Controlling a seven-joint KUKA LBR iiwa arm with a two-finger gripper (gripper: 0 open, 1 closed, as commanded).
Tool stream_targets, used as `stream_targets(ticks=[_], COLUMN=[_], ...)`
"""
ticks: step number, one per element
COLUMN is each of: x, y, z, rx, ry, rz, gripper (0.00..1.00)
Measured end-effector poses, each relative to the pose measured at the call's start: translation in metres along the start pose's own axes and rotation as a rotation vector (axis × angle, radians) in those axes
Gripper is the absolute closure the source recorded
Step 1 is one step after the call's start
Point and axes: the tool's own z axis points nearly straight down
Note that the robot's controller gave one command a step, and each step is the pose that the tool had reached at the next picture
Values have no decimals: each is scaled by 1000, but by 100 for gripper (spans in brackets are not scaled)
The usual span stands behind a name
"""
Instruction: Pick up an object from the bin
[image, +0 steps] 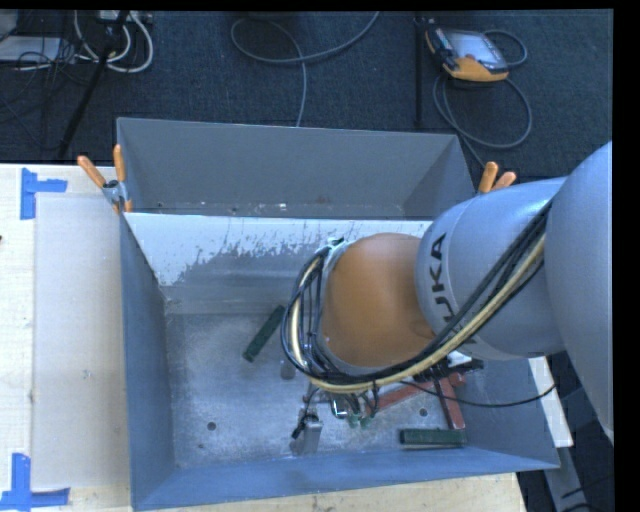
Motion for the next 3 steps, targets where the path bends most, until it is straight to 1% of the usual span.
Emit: stream_targets(ticks=[1, 2, 3], x=[-77, -127, -136], y=[-11, 11, 8], z=[63, 28, 20], rx=[-3, -1, 1], ry=[-19, -16, -13], rz=[-31, -186, -417], gripper=[0, 0, 0])
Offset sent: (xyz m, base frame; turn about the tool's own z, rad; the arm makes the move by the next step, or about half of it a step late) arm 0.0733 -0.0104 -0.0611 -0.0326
